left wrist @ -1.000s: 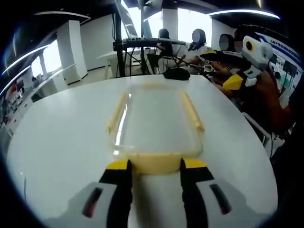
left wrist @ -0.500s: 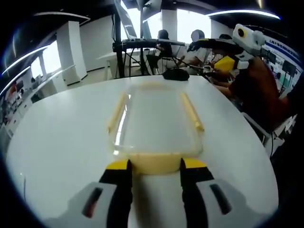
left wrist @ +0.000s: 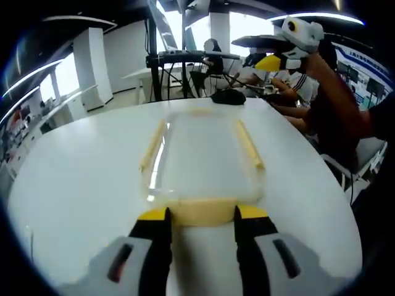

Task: Snap each plastic latch of the storage box into its locked position after aligning the lid with the box until every specified latch is closed and the lid sits flush.

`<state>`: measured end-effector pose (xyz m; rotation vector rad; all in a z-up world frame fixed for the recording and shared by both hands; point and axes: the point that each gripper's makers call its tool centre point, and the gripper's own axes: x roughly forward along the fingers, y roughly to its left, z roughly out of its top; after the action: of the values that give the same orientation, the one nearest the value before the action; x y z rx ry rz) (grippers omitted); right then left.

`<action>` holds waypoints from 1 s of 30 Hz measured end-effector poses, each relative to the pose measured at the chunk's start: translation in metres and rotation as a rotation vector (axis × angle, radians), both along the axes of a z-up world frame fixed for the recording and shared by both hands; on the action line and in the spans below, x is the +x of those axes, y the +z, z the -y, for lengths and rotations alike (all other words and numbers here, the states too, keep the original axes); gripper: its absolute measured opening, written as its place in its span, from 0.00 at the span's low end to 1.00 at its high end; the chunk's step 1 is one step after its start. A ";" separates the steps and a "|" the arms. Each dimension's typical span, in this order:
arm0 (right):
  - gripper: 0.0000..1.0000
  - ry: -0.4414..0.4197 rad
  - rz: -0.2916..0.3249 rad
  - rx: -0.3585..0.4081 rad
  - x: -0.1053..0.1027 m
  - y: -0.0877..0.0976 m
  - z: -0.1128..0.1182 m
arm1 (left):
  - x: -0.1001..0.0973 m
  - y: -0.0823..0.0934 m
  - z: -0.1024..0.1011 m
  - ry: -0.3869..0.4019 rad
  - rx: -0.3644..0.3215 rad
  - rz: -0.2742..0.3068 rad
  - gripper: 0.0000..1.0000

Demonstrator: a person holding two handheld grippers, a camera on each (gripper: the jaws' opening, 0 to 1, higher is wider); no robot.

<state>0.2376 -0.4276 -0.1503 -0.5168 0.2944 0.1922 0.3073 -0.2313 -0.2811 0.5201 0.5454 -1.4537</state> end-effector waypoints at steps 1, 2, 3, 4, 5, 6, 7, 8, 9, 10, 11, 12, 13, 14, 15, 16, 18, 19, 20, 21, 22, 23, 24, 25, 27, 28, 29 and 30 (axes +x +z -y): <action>0.57 0.016 -0.016 0.005 0.002 -0.002 0.001 | 0.000 0.000 0.000 0.000 -0.001 0.000 0.39; 0.54 0.045 -0.039 0.011 0.005 -0.005 0.000 | 0.000 0.000 0.000 0.000 -0.003 0.000 0.39; 0.53 0.054 -0.046 0.008 0.006 -0.006 0.001 | 0.000 0.000 0.000 0.000 -0.003 0.000 0.39; 0.53 0.068 -0.056 -0.006 0.008 -0.007 0.001 | 0.001 0.000 0.000 0.000 -0.003 0.000 0.39; 0.54 0.076 -0.060 -0.019 0.009 -0.007 0.002 | 0.001 0.000 0.000 -0.001 -0.002 0.000 0.39; 0.54 0.079 -0.064 -0.025 0.011 -0.007 0.004 | 0.001 -0.001 0.000 -0.001 -0.001 0.000 0.39; 0.54 0.083 -0.072 -0.037 0.013 -0.007 0.007 | 0.001 -0.001 0.000 -0.002 0.000 0.000 0.39; 0.55 0.091 -0.080 -0.049 0.014 -0.008 0.009 | 0.001 -0.001 0.000 -0.002 0.002 0.001 0.39; 0.55 0.109 -0.087 -0.068 0.016 -0.008 0.011 | 0.000 -0.001 0.000 -0.004 0.004 0.001 0.39; 0.55 0.128 -0.088 -0.089 0.018 -0.009 0.013 | 0.000 -0.001 0.000 -0.005 0.006 0.000 0.39; 0.55 0.136 -0.093 -0.106 0.021 -0.009 0.016 | -0.001 -0.001 0.000 -0.005 0.008 0.000 0.39; 0.56 0.141 -0.100 -0.121 0.022 -0.010 0.018 | 0.000 -0.001 0.000 -0.005 0.009 0.000 0.39; 0.56 0.153 -0.111 -0.138 0.024 -0.012 0.020 | 0.000 -0.001 0.000 -0.005 0.011 0.000 0.39; 0.56 0.176 -0.118 -0.149 0.027 -0.013 0.021 | 0.000 -0.001 0.000 -0.006 0.012 0.000 0.39; 0.56 0.205 -0.128 -0.158 0.029 -0.016 0.021 | 0.000 -0.001 0.000 -0.006 0.013 0.001 0.39; 0.56 0.235 -0.136 -0.163 0.031 -0.018 0.020 | 0.000 -0.002 0.000 -0.007 0.015 0.001 0.39; 0.57 0.259 -0.154 -0.170 0.034 -0.022 0.022 | 0.000 -0.002 0.000 -0.009 0.017 0.000 0.39; 0.59 0.324 -0.143 -0.190 0.038 -0.023 0.017 | 0.001 -0.002 0.000 -0.009 0.017 0.000 0.39; 0.60 0.353 -0.151 -0.172 0.038 -0.025 0.014 | 0.001 -0.002 0.000 -0.009 0.016 0.000 0.39; 0.59 0.380 -0.160 -0.151 0.039 -0.027 0.012 | 0.000 -0.002 0.000 -0.009 0.015 0.000 0.39; 0.59 0.400 -0.170 -0.155 0.041 -0.029 0.013 | 0.000 -0.002 0.000 -0.009 0.014 0.000 0.39; 0.58 0.408 -0.183 -0.164 0.044 -0.032 0.015 | 0.000 -0.002 0.000 -0.009 0.014 -0.001 0.39; 0.58 0.416 -0.199 -0.180 0.046 -0.036 0.017 | 0.000 -0.002 0.000 -0.009 0.015 0.000 0.39; 0.58 0.438 -0.213 -0.198 0.047 -0.040 0.016 | 0.000 -0.002 0.000 -0.009 0.015 0.000 0.39; 0.58 0.468 -0.244 -0.199 0.047 -0.047 0.014 | 0.000 -0.002 0.000 -0.009 0.016 0.000 0.39; 0.58 0.492 -0.260 -0.215 0.049 -0.051 0.014 | 0.001 -0.002 0.000 -0.010 0.015 -0.001 0.39; 0.58 0.504 -0.274 -0.224 0.050 -0.054 0.014 | 0.001 -0.002 0.000 -0.010 0.014 -0.001 0.39; 0.58 0.528 -0.283 -0.238 0.051 -0.057 0.012 | 0.001 -0.002 0.000 -0.011 0.015 -0.001 0.39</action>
<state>0.2882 -0.4400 -0.2069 -0.7999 0.4558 0.7540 0.3082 -0.2317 -0.2827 0.5348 0.5554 -1.4612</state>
